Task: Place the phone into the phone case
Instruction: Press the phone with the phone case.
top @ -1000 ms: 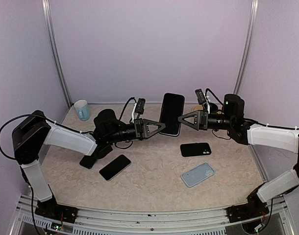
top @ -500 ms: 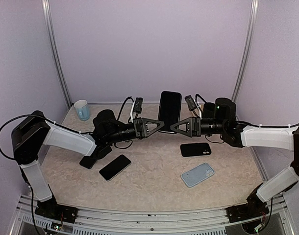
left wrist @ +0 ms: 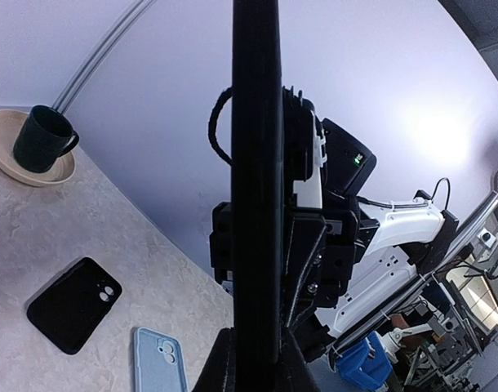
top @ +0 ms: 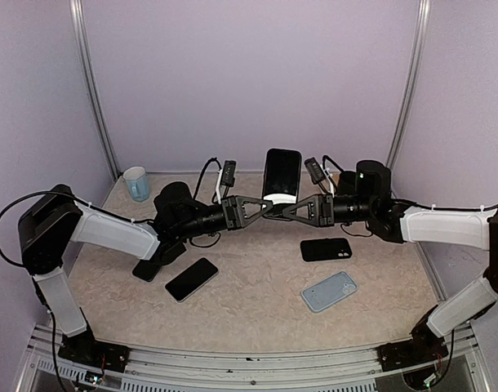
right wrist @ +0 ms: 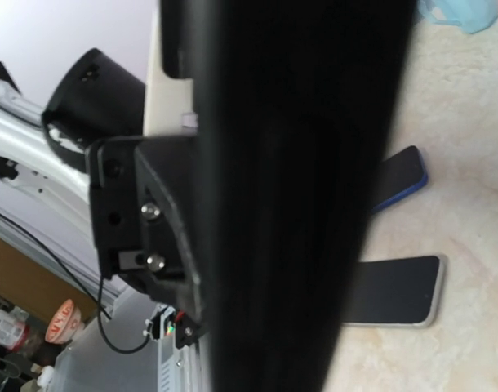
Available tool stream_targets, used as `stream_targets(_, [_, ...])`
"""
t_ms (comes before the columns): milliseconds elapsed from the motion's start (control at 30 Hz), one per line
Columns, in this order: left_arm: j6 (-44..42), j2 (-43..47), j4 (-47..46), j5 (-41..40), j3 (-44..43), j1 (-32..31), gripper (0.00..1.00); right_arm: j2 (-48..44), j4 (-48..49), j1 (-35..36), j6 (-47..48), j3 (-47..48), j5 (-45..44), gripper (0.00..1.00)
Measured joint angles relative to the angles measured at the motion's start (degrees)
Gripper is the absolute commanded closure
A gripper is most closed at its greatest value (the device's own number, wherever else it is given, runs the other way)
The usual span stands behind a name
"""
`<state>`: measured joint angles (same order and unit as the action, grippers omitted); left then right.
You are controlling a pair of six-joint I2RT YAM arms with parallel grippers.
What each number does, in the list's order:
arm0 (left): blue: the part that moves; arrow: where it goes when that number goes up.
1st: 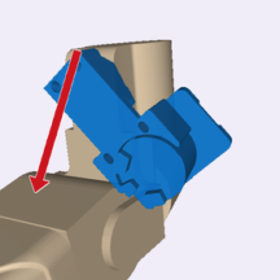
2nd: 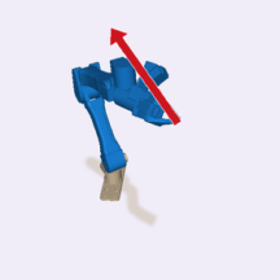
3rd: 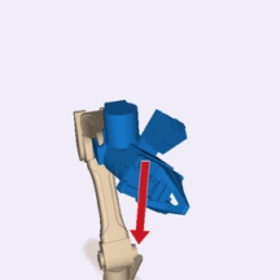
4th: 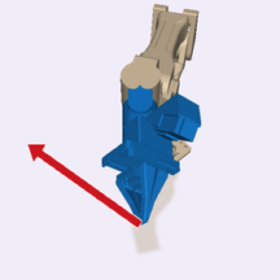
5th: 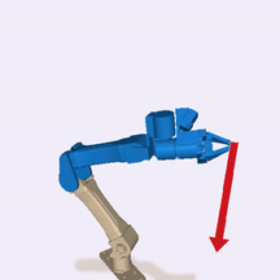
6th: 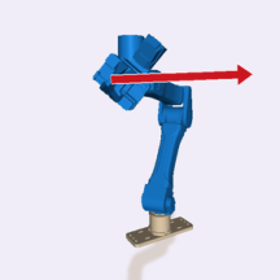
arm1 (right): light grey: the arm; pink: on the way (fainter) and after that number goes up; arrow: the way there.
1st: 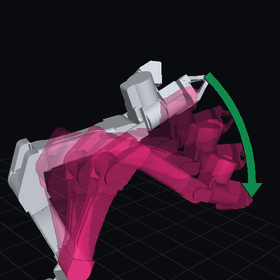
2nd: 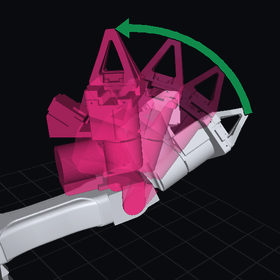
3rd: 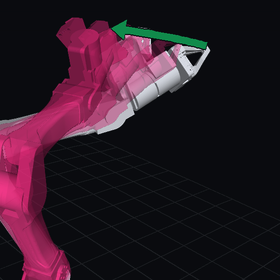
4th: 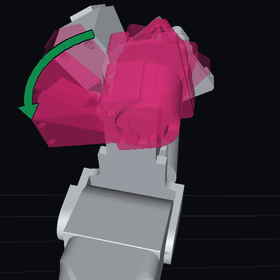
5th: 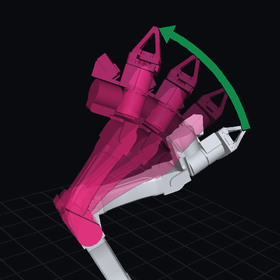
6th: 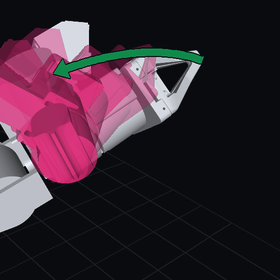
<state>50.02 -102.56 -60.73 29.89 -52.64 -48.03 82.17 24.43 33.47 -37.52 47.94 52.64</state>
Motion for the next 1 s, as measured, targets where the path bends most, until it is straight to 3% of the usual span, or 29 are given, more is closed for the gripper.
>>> stream_targets(333, [-1.64,0.66,1.53,-0.15,0.15,0.11,1.00,-0.02,-7.58,0.00,4.81,2.99,0.04,1.00])
stream_targets(600, [-2.40,2.86,1.14,2.84,0.81,0.07,1.00,-2.93,-8.81,0.24,7.76,2.99,2.54,0.93])
stream_targets(667, [-2.49,3.56,0.85,3.45,0.98,-0.17,1.00,-3.78,-8.81,0.50,8.15,2.99,3.13,0.88])
stream_targets(767, [-2.21,3.89,0.35,3.93,1.16,-0.33,1.00,-4.33,-8.81,0.63,9.11,2.99,4.04,0.70])
stream_targets(1000, [-0.44,4.68,0.98,3.37,4.09,2.03,1.00,-6.03,-7.54,-2.54,9.09,1.40,6.27,0.40])
